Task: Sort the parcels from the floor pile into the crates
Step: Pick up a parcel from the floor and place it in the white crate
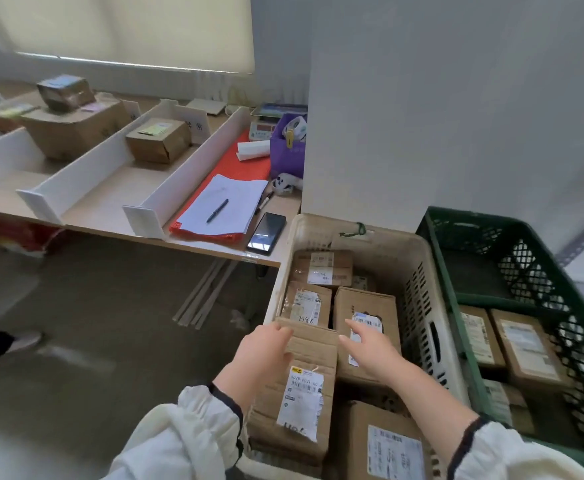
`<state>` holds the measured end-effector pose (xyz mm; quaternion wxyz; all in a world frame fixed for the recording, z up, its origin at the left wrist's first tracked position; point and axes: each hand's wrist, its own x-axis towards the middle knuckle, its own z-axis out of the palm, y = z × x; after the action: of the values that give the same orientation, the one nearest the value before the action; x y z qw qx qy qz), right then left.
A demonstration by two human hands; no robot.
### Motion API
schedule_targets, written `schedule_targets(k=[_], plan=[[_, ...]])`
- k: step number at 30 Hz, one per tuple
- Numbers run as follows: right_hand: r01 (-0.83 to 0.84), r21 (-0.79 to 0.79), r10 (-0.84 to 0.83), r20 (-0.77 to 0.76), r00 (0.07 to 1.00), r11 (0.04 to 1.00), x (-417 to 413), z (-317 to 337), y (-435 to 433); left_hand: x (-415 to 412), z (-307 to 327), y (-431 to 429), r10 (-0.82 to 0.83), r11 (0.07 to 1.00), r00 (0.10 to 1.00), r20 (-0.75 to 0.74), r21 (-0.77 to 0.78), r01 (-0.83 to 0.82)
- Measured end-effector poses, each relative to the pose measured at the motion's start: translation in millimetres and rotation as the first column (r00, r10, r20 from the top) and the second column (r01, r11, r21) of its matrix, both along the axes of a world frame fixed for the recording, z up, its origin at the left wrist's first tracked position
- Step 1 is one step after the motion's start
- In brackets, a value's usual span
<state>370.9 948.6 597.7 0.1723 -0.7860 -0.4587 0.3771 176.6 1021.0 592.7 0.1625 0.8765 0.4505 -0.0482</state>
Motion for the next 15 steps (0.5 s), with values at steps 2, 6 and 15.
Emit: schedule_targets(k=[2,6,15], plan=[[-0.058,-0.032,0.058,0.005,0.998,0.998,7.5,7.5,1.6,1.3,5.5,-2.0,0.012,1.000,0.999,-0.034,-0.003,-0.012],[-0.164,-0.025,0.164,0.008,0.986,0.986,11.9,17.2,-2.3,-3.2,12.1,-12.5,0.084,0.996,0.993,-0.086,-0.009,-0.085],[-0.522,-0.009,0.520,0.106,0.848,0.853,2.5,28.4,-26.0,-54.9,19.0,-110.9,0.506,0.862,0.862,-0.043,-0.023,-0.507]])
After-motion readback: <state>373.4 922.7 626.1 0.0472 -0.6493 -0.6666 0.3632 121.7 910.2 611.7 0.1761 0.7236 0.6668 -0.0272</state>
